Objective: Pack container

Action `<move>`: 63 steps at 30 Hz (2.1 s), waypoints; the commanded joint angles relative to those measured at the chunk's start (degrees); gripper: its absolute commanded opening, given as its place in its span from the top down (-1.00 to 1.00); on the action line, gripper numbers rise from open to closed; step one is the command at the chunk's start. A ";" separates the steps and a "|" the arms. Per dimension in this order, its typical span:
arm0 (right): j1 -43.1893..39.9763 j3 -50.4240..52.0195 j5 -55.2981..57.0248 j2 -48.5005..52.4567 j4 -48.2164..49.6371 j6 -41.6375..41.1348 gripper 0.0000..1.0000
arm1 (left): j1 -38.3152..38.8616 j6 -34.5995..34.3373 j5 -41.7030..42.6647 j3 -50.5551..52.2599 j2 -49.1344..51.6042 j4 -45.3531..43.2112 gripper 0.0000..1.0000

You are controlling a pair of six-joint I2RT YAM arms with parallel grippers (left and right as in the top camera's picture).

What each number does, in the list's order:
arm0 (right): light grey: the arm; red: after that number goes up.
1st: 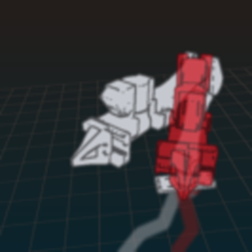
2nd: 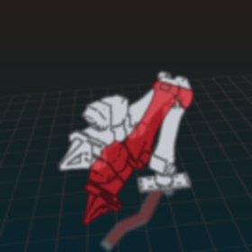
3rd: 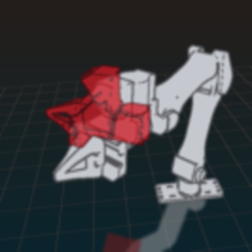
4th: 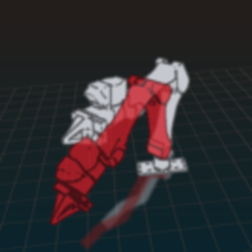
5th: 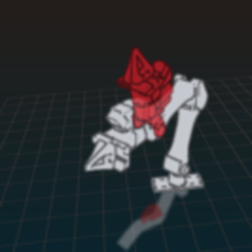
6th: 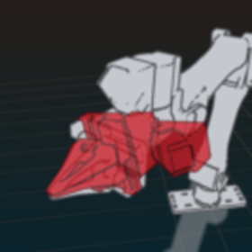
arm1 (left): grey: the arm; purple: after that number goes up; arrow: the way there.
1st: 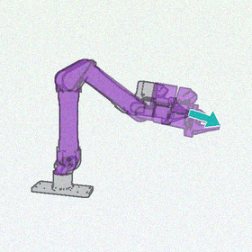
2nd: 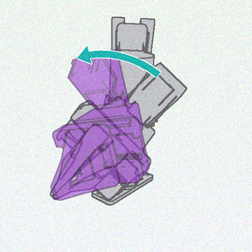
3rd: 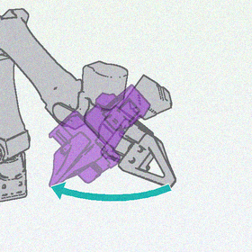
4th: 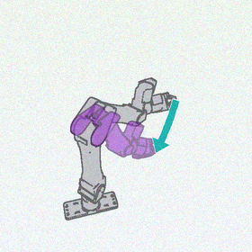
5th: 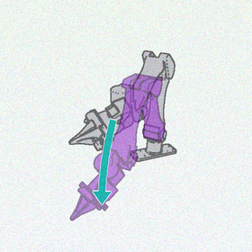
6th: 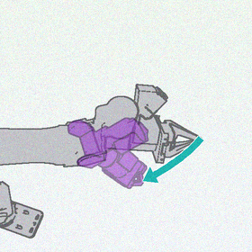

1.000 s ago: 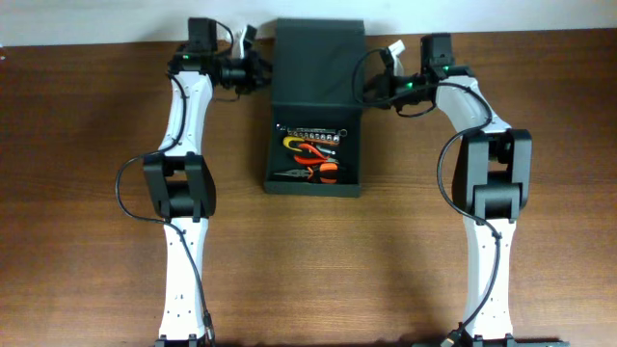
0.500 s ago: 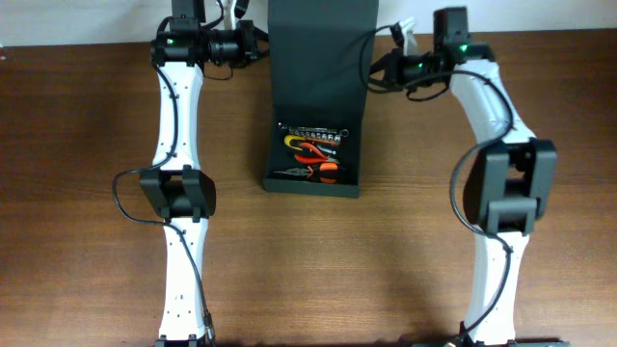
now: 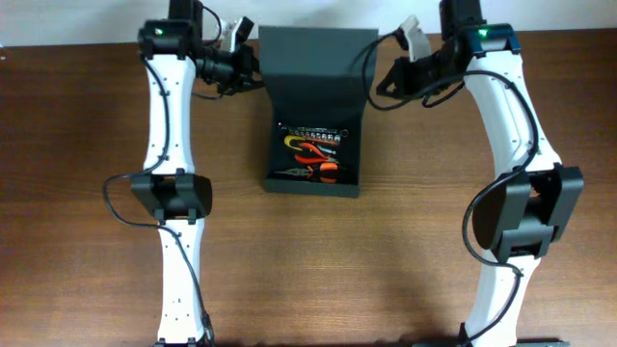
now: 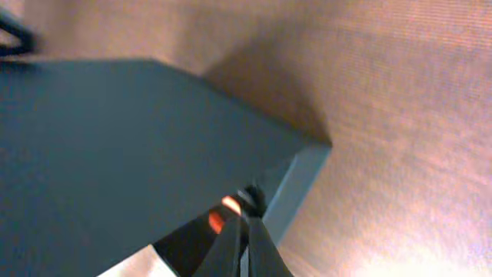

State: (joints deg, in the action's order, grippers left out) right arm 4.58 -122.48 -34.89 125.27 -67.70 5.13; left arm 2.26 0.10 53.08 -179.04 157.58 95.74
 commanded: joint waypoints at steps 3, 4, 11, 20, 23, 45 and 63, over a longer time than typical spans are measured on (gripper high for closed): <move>2.14 -0.98 11.39 -6.78 -3.48 3.78 0.92 | 0.00 6.23 -4.02 -0.70 -9.29 0.96 0.96; 2.25 -0.98 13.86 -8.41 -4.00 3.91 0.92 | -0.02 6.23 -4.72 -0.70 -10.43 0.94 0.96; 3.52 -0.98 20.46 -22.32 -4.96 4.52 0.92 | 0.37 6.21 -10.43 -0.70 -20.35 0.94 0.97; 6.40 -0.98 27.21 -34.71 -7.61 4.15 0.92 | 4.85 5.88 -26.99 -0.68 -31.50 0.94 0.96; 6.27 -0.98 27.32 -35.56 -7.56 3.39 0.92 | 5.60 4.87 -32.70 -0.68 -33.62 0.94 0.95; 6.16 -2.12 39.71 -44.44 -12.57 -7.63 0.78 | -17.38 3.37 -42.93 0.79 -45.53 0.94 -0.99; 6.19 -3.32 46.53 -60.92 -29.51 -10.54 0.37 | -28.63 2.95 -34.21 22.29 -56.02 0.94 -0.99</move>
State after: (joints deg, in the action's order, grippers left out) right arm 10.59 -125.71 8.97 64.23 -96.92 -5.23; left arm -27.07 3.60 17.63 -159.87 100.95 96.64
